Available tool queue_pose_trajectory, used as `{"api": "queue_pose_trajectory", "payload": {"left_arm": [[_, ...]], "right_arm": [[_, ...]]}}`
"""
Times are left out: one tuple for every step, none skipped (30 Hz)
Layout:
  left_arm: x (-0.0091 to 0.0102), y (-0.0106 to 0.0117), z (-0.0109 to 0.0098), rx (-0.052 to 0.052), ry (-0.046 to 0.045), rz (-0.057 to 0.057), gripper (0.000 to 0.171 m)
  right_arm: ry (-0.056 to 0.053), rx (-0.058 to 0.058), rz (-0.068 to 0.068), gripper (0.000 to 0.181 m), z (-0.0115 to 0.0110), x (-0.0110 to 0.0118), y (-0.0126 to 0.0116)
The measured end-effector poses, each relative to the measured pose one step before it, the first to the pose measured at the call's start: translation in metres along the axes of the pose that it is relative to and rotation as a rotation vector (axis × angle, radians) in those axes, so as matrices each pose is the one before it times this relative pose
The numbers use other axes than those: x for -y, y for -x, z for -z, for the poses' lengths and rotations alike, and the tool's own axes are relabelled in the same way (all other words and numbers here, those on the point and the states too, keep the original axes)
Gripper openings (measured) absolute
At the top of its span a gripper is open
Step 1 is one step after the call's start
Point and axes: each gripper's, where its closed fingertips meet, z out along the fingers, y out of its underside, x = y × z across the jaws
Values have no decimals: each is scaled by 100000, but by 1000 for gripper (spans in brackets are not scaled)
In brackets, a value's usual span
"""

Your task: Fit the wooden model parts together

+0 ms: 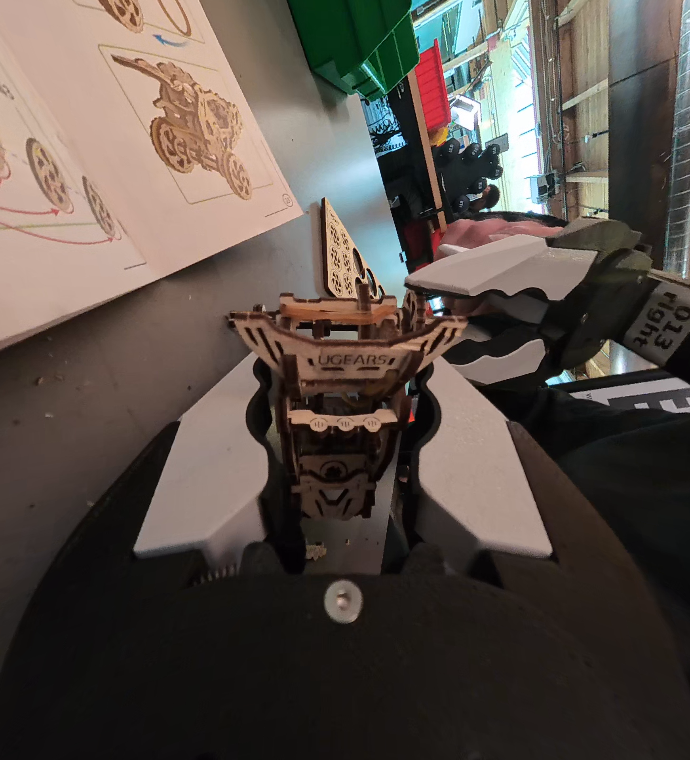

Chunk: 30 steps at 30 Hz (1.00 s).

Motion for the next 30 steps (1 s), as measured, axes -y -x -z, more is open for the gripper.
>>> {"api": "queue_pose_trajectory", "payload": {"left_arm": [[-12, -53, -25, -117, 255, -582, 68], [44, -8, 19, 311, -86, -740, 68], [48, -16, 47, 171, -100, -785, 68], [60, -20, 63, 26, -35, -533, 68], [41, -13, 54, -250, 64, -307, 68], [-7, -24, 25, -387, 195, 52, 68], [-4, -26, 9, -485, 28, 218, 68], [5, -37, -3, -343, 0, 21, 68], [9, -58, 9, -418, -35, -104, 68], [6, -57, 20, -496, 28, -56, 68], [6, 9, 30, -5, 28, 10, 68], [-3, 9, 9, 21, 116, -162, 68], [-11, -32, -9, -180, 225, -334, 68], [-15, -32, -18, -215, 131, -202, 68], [-12, -15, -4, -127, 83, -70, 68], [-6, -9, -20, -128, 168, -116, 68], [12, -14, 4, 33, 58, -411, 68], [-4, -12, -14, 295, 183, -778, 68], [-26, 43, -22, 737, 347, -748, 68], [-14, -17, -41, 203, 235, -856, 68], [-19, -21, -34, 221, 342, -708, 68], [-6, 48, -15, 732, 290, -738, 68], [-1, 80, -6, 1058, 254, -1156, 68], [18, 9, -5, 770, 331, -1531, 68], [-60, -20, -30, 800, 862, -2012, 68], [-110, 21, -34, 1096, 1179, -2055, 68], [-48, 8, -36, 1053, 738, -1721, 69], [-64, -5, -32, 815, 612, -1608, 68], [-69, -22, -39, 544, 522, -1398, 68], [-76, -7, -33, 496, 600, -1182, 68]], "right_arm": [[-1708, 1107, -2225, 31, 190, 69, 15], [-1919, 1160, -2609, 31, 283, 55, -37], [-1523, 334, -2284, 32, 344, -41, -168], [-1020, 714, -2465, 30, 279, -155, -98], [-886, 1891, -2386, 28, 176, -171, 120], [-1377, 1100, -2576, 27, 135, -106, 26], [-1964, 1671, -3011, 26, 146, 7, 94], [-2343, 1730, -3432, 25, 158, 83, 57], [-2414, 1710, -3767, 23, 172, 100, 3], [-2535, 1378, -3852, 21, 161, 130, -88], [-2210, 1898, -3420, 19, 140, 116, -6], [-1715, 686, -2869, 17, 120, 56, -173], [-1083, -321, -2643, 17, 54, -23, -324], [-847, 1122, -2957, 17, -59, -35, -103], [-1246, 1003, -3119, 14, -98, 60, -100], [-1126, -500, -2554, 12, -116, 39, -269], [-658, 769, -2034, 10, -109, -22, -65], [749, -112, -2075, 10, -109, -210, -222], [564, -322, -1601, 10, -107, -178, -208], [-505, 1512, -870, 9, -101, 1, 170], [-246, 596, -380, 6, -83, -30, 99], [403, -210, -230, 6, -70, -136, -23], [182, -53, -871, 5, -34, -108, -35], [-554, 20, -1433, 5, 26, 11, -8], [-373, 165, -1365, 4, 14, -23, 28], [-132, 167, -776, 4, 27, -72, 56], [-172, -11, -653, 4, 49, -81, 15], [-506, 168, -1001, 4, 57, -50, 36], [-725, 108, -929, 4, 41, -33, 49], [-449, 106, -889, 4, 29, -54, 64]]}}
